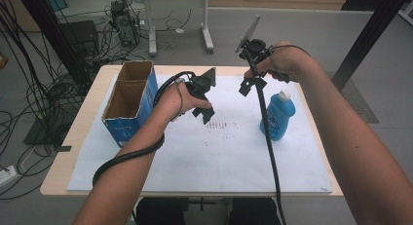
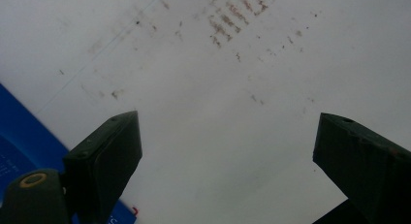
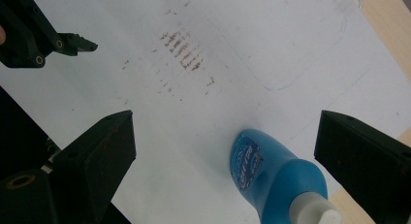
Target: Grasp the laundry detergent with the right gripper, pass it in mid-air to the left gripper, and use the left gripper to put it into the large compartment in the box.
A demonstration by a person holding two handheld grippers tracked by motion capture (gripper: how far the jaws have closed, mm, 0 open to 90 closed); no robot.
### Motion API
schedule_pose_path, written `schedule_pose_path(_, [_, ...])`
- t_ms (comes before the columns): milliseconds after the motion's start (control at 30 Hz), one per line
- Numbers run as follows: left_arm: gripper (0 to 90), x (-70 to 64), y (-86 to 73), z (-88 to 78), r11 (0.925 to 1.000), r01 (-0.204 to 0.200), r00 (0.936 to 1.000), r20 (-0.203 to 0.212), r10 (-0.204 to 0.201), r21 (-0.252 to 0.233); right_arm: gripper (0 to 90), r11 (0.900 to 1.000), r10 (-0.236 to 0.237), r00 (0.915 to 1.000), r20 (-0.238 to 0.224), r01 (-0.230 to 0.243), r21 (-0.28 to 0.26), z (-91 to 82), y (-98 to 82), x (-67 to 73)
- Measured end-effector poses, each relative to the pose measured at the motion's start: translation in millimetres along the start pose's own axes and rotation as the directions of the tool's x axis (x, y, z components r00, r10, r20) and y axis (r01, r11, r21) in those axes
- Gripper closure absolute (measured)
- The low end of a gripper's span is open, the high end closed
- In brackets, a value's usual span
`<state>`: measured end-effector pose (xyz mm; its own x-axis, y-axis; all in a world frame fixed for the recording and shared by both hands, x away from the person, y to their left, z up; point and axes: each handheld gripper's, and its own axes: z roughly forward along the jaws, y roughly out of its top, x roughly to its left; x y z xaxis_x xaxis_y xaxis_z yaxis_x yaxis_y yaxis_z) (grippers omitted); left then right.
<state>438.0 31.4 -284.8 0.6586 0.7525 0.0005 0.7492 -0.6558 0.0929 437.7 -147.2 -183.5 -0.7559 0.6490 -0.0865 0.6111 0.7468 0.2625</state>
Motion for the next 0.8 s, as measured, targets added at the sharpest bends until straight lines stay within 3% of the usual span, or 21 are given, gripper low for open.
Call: schedule_pose_path(800, [10.4,3.3,-5.6,5.3,1.0000,0.007,0.9998,0.018,-0.007,-0.007,7.6,1.000,0.006,0.9999,0.009,-0.006,-0.007,-3.0,-4.0,1.8])
